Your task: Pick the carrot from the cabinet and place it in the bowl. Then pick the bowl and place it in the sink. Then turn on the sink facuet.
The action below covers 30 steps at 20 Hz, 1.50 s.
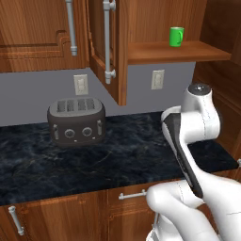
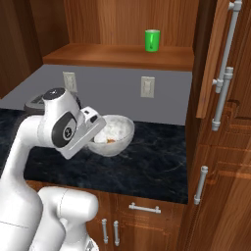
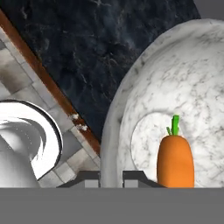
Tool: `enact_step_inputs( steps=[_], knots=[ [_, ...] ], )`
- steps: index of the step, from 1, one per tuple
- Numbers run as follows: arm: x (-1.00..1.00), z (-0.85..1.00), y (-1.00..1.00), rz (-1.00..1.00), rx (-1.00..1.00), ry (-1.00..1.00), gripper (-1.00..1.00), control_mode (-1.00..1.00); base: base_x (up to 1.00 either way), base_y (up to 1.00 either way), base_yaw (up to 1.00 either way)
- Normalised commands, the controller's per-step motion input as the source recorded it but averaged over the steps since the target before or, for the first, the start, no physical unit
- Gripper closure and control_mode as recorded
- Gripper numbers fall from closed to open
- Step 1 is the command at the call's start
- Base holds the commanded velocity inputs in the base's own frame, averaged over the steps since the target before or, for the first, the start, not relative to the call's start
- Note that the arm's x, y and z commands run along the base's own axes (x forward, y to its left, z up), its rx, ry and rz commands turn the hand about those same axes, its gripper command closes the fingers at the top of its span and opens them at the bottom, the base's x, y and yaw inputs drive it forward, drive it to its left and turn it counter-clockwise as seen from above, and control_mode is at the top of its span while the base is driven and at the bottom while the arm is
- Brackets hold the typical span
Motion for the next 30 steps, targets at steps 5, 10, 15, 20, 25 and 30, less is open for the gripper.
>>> enact_step_inputs(
  steps=[5, 10, 15, 20, 25, 30],
  knots=[
    [-0.64, 0.74, 0.14, 0.33, -0.05, 0.00, 1.00, -1.00, 0.00, 0.00, 0.00],
    [-0.48, 0.68, 0.00, 0.18, 0.00, 0.01, 1.00, -1.00, 0.00, 0.00, 0.00],
    [-0.31, 0.18, 0.00, 0.04, 0.00, 0.04, 1.00, -1.00, 0.00, 0.00, 0.00],
    [-0.26, 0.00, 0.01, 0.00, 0.00, 0.03, 1.00, 1.00, -0.11, 0.02, 0.00],
    [0.00, 0.00, 0.00, 0.00, 0.00, 0.00, 1.00, 1.00, -0.86, 0.37, 0.05],
    [0.00, 0.00, 0.00, 0.00, 0.00, 0.00, 1.00, 1.00, -0.66, 0.89, 0.05]
  ],
)
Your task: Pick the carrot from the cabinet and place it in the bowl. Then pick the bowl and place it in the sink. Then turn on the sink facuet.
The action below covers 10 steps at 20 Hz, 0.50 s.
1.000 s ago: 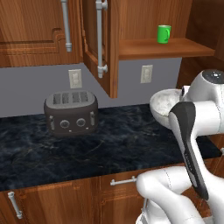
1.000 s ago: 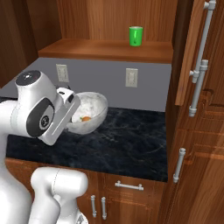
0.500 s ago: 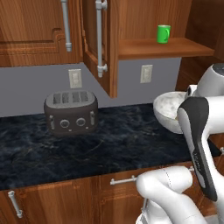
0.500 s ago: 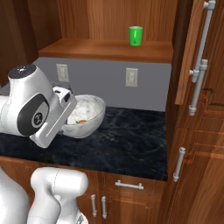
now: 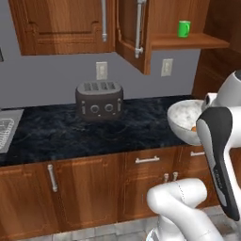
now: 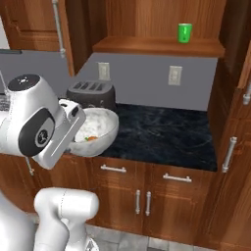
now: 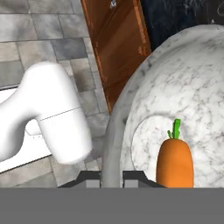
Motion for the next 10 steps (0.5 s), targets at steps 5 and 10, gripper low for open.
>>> enact_step_inputs(
  steps=[5, 10],
  knots=[
    [0.00, 0.00, 0.00, 0.00, 0.00, 0.00, 1.00, 1.00, -0.10, 1.00, 0.03],
    [0.00, 0.00, 0.00, 0.00, 0.00, 0.00, 1.00, 1.00, 0.00, 1.00, 0.00]
  ],
)
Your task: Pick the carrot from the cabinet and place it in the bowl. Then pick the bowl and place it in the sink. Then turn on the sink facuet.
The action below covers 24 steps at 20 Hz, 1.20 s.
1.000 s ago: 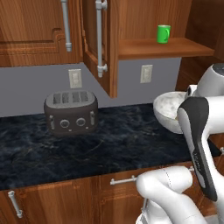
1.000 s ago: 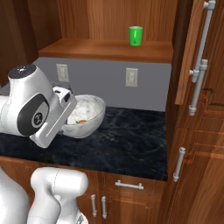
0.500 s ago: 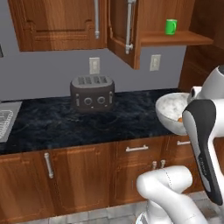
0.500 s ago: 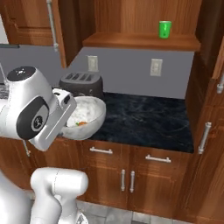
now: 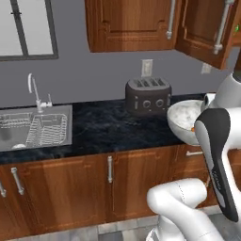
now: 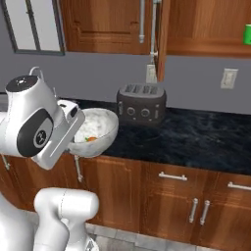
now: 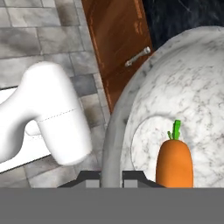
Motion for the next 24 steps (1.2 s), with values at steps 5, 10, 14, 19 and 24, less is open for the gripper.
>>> enact_step_inputs(
  steps=[5, 10, 14, 19, 24],
  knots=[
    [0.00, 0.00, 0.00, 0.00, 0.00, 0.00, 1.00, 1.00, 0.11, 1.00, 0.00],
    [0.00, 0.00, 0.00, 0.00, 0.00, 0.00, 1.00, 1.00, 0.16, 1.00, 0.00],
    [0.00, 0.00, 0.00, 0.00, 0.00, 0.00, 1.00, 1.00, 0.13, 1.00, 0.00],
    [0.00, 0.00, 0.00, 0.00, 0.00, 0.00, 1.00, 1.00, 0.33, 1.00, 0.00],
    [0.00, 0.00, 0.00, 0.00, 0.00, 0.00, 1.00, 1.00, 0.45, 0.80, 0.00]
  ],
)
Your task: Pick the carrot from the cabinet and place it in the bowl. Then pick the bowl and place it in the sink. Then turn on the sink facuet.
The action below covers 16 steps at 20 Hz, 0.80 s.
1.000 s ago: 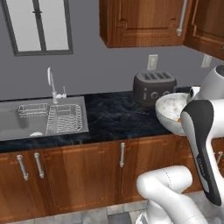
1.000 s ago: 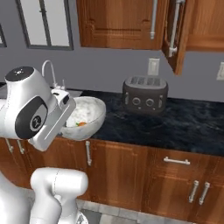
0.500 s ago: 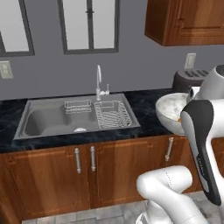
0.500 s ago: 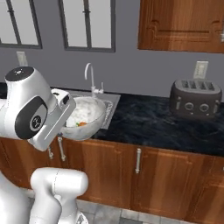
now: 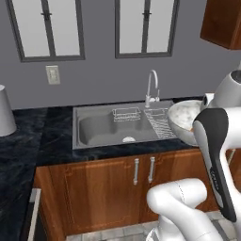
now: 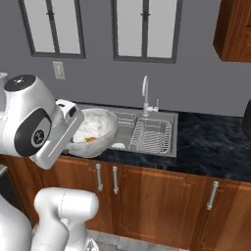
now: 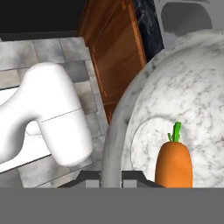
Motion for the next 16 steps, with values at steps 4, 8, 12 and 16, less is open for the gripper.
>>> enact_step_inputs(
  steps=[4, 8, 12, 16],
  knots=[
    [0.00, 0.00, 0.00, 0.00, 0.00, 0.00, 1.00, 1.00, 0.46, 0.08, -0.01],
    [0.00, 0.00, 0.00, 0.00, 0.00, 0.00, 1.00, 1.00, 0.14, -0.10, 0.00],
    [0.00, 0.00, 0.00, 0.00, 0.00, 0.00, 1.00, 1.00, 0.11, -0.12, 0.00],
    [0.00, 0.00, 0.00, 0.00, 0.00, 0.00, 1.00, 1.00, 0.12, -0.20, 0.00]
  ],
)
